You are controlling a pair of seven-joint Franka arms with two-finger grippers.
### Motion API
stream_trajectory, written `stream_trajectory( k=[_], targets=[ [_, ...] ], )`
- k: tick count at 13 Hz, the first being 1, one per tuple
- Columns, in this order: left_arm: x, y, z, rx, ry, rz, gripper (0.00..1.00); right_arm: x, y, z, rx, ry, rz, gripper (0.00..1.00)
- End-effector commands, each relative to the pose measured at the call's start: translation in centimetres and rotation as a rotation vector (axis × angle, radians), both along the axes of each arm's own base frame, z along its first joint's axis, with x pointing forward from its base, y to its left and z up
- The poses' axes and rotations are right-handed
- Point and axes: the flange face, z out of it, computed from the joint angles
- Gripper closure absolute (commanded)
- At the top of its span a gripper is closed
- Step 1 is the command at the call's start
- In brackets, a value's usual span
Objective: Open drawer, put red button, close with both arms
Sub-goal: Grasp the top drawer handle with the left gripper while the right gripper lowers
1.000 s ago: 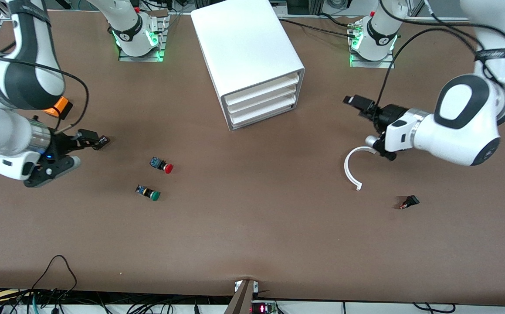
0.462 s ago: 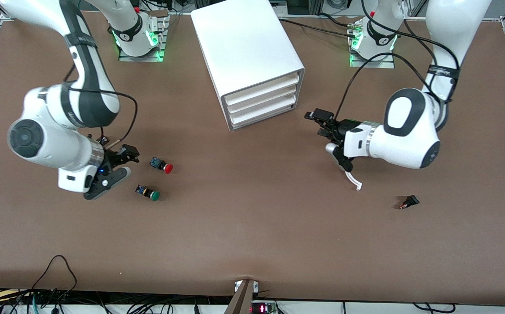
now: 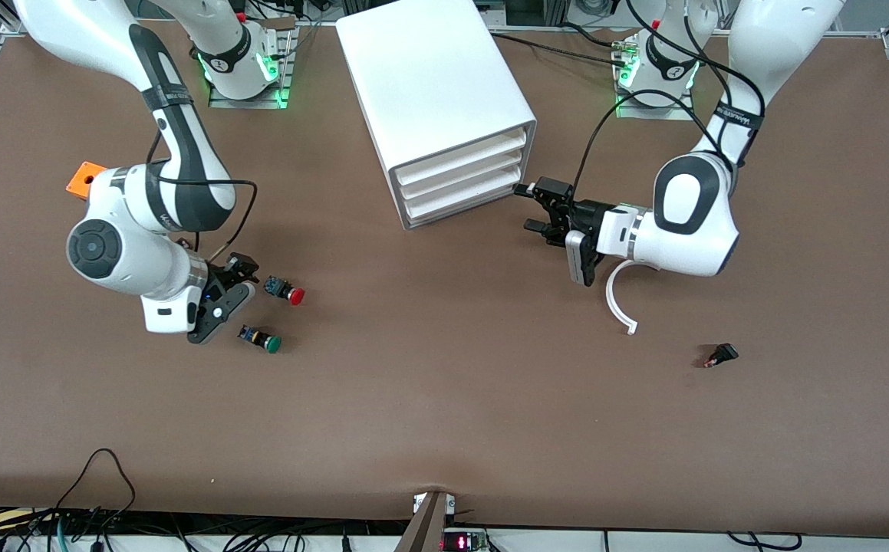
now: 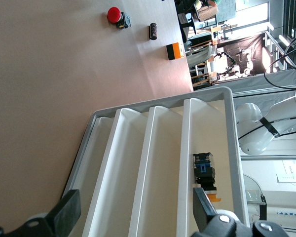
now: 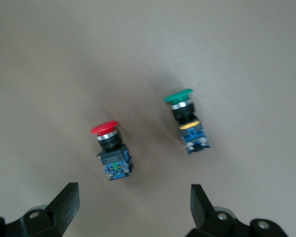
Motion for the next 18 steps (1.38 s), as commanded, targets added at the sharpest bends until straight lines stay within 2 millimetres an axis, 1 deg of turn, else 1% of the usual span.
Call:
stream_trajectory(
  k=[1, 3, 4, 5, 7, 8, 9, 10, 11, 12, 13, 14, 16, 17, 18],
  targets=[
    [-3.0, -1.2, 0.5, -0.013, -0.009, -0.007, 0.00, -2.2, 0.2, -2.0, 0.024, -0.030, 0.049, 0.00],
    [-4.3, -1.9, -1.2, -0.016, -0.012, -0.036, 0.00, -3.1, 0.1, -3.9, 0.026, -0.065, 0.122, 0.00],
    [-4.9, -2.2, -2.1, 0.005, -0.016, -0.035, 0.00, -3.3, 0.1, -4.3, 0.027, -0.070, 0.142, 0.00],
    [-6.0, -2.4, -2.9, 0.033, -0.031, -0.029, 0.00, -3.5, 0.1, -4.6, 0.027, -0.065, 0.159, 0.00],
    [-6.3, -2.8, -3.8, 0.052, -0.043, -0.022, 0.01, -3.7, 0.3, -5.2, 0.027, -0.056, 0.166, 0.00],
    [-6.3, -3.0, -4.0, 0.050, -0.040, -0.012, 0.04, -3.9, 1.0, -5.9, 0.025, -0.047, 0.178, 0.00],
    [-6.8, -4.2, -3.6, 0.024, -0.027, -0.003, 0.10, -4.1, 2.5, -5.9, 0.027, -0.058, 0.200, 0.00],
    [-8.0, -5.6, -3.6, 0.006, -0.008, -0.007, 0.16, -4.3, 3.4, -6.4, 0.027, -0.067, 0.213, 0.00],
    [-8.3, -5.6, -4.0, 0.022, -0.011, 0.011, 0.21, -4.3, 3.6, -7.3, 0.025, -0.066, 0.213, 0.00],
    [-8.6, -6.0, -4.3, 0.030, -0.012, 0.006, 0.32, -4.3, 3.6, -7.6, 0.024, -0.075, 0.216, 0.00],
    [-9.0, -6.6, -4.4, 0.040, -0.021, 0.000, 0.35, -4.3, 3.7, -8.0, 0.023, -0.074, 0.217, 0.00],
    [-9.0, -6.6, -4.6, 0.054, -0.031, 0.008, 0.34, -4.3, 3.7, -8.4, 0.022, -0.070, 0.216, 0.00],
    [-9.6, -7.4, -5.0, 0.056, -0.025, -0.007, 0.35, -4.2, 3.5, -8.6, 0.017, -0.070, 0.232, 0.00],
    [-9.7, -7.5, -5.0, 0.056, -0.024, -0.010, 0.48, -4.2, 3.4, -8.8, 0.021, -0.070, 0.262, 0.00],
    [-9.6, -7.4, -4.9, 0.056, -0.026, -0.007, 0.67, -4.0, 3.2, -9.0, 0.020, -0.080, 0.270, 0.00]
  ],
)
